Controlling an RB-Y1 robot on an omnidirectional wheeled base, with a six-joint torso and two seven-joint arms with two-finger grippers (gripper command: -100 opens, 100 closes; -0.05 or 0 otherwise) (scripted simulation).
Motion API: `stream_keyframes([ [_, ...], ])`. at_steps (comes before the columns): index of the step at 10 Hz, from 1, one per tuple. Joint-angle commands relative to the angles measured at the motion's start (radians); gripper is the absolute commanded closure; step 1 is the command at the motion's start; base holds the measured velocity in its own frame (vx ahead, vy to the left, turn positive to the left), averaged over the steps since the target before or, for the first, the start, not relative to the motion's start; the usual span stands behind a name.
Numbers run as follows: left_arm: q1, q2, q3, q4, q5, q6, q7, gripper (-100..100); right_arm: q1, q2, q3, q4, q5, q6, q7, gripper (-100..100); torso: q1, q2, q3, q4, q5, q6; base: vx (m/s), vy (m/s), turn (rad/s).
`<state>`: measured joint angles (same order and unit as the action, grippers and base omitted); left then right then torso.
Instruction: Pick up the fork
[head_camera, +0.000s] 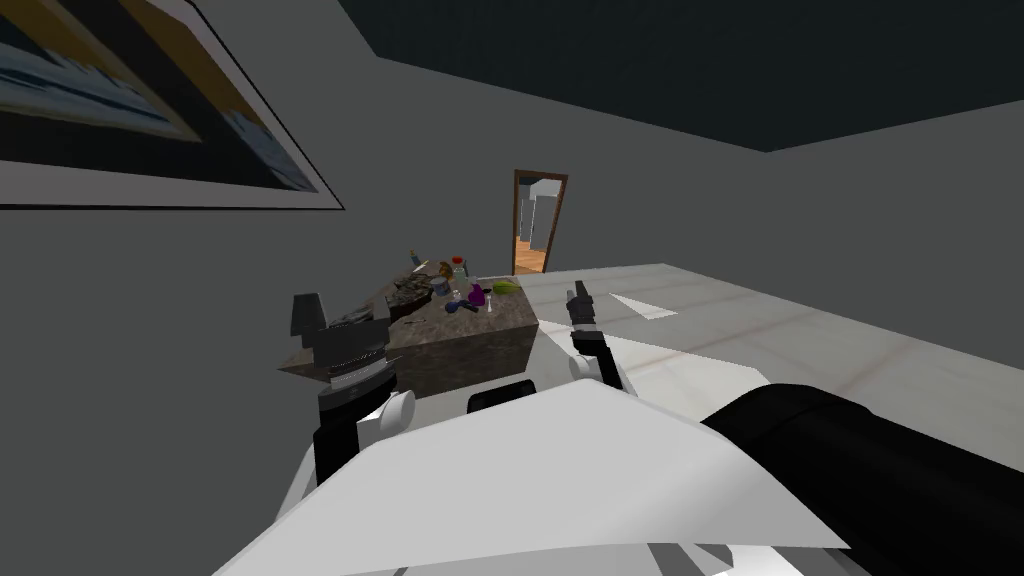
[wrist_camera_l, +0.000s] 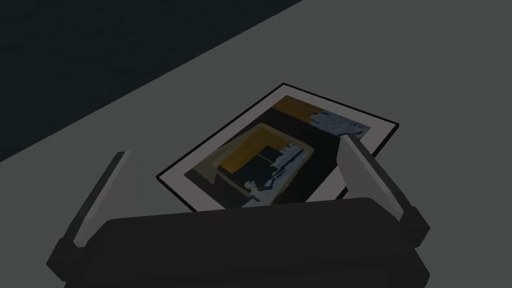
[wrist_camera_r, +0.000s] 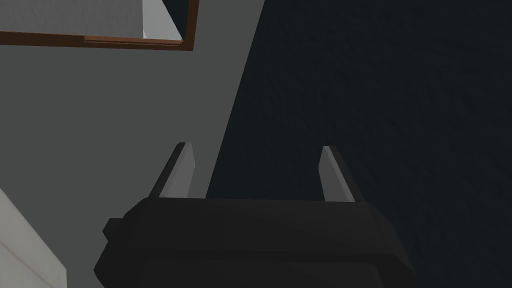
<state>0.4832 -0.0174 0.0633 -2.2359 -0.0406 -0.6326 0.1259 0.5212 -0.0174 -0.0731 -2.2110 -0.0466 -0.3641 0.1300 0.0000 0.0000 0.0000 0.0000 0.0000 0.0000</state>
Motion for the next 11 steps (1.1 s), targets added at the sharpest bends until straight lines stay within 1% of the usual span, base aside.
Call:
stream_keyframes([
  [1,0.0,0.0,0.0,0.0,0.0,0.0,0.0,0,0.009,-0.046,-0.001,0.005,-0.018,0.015,0.01,-100,0.0,0.0,0.0,0.0,0.0,0.0,-0.029,0.03,0.15],
  [5,0.0,0.0,0.0,0.0,0.0,0.0,0.0,0,0.041,-0.166,-0.005,0.024,-0.08,0.065,0.04,-100,0.005,0.005,0.003,0.001,0.001,0.0,-0.068,0.066,0.189],
  [6,0.0,0.0,0.0,0.0,0.0,0.0,0.0,0,0.041,-0.185,-0.005,0.024,-0.08,0.065,0.04,-100,0.005,0.005,0.003,0.001,0.001,0.0,-0.038,0.049,0.077],
  [7,0.0,0.0,0.0,0.0,0.0,0.0,0.0,0,0.052,-0.221,-0.006,0.03,-0.101,0.082,0.049,-100,0.003,0.004,0.002,0.001,0.001,0.0,-0.034,0.052,0.165],
  [8,0.0,0.0,0.0,0.0,0.0,0.0,0.0,0,0.052,-0.23,-0.006,0.03,-0.101,0.082,0.049,-100,0.003,0.003,0.002,0.001,0.001,0.0,-0.029,0.039,0.068],
  [9,0.0,0.0,0.0,0.0,0.0,0.0,0.0,0,0.064,-0.268,-0.007,0.038,-0.123,0.101,0.059,-100,0.002,0.003,0.001,0.001,0.001,0.0,-0.039,0.053,0.172],
  [10,0.0,0.0,0.0,0.0,0.0,0.0,0.0,0,0.064,-0.278,-0.007,0.038,-0.123,0.101,0.059,-100,0.003,0.003,0.002,0.001,0.001,0.0,-0.036,0.043,0.076],
  [11,0.0,0.0,0.0,0.0,0.0,0.0,0.0,0,0.078,-0.317,-0.008,0.046,-0.146,0.121,0.068,-100,0.002,0.003,0.002,0.001,0.001,0.0,-0.028,0.066,0.207],
])
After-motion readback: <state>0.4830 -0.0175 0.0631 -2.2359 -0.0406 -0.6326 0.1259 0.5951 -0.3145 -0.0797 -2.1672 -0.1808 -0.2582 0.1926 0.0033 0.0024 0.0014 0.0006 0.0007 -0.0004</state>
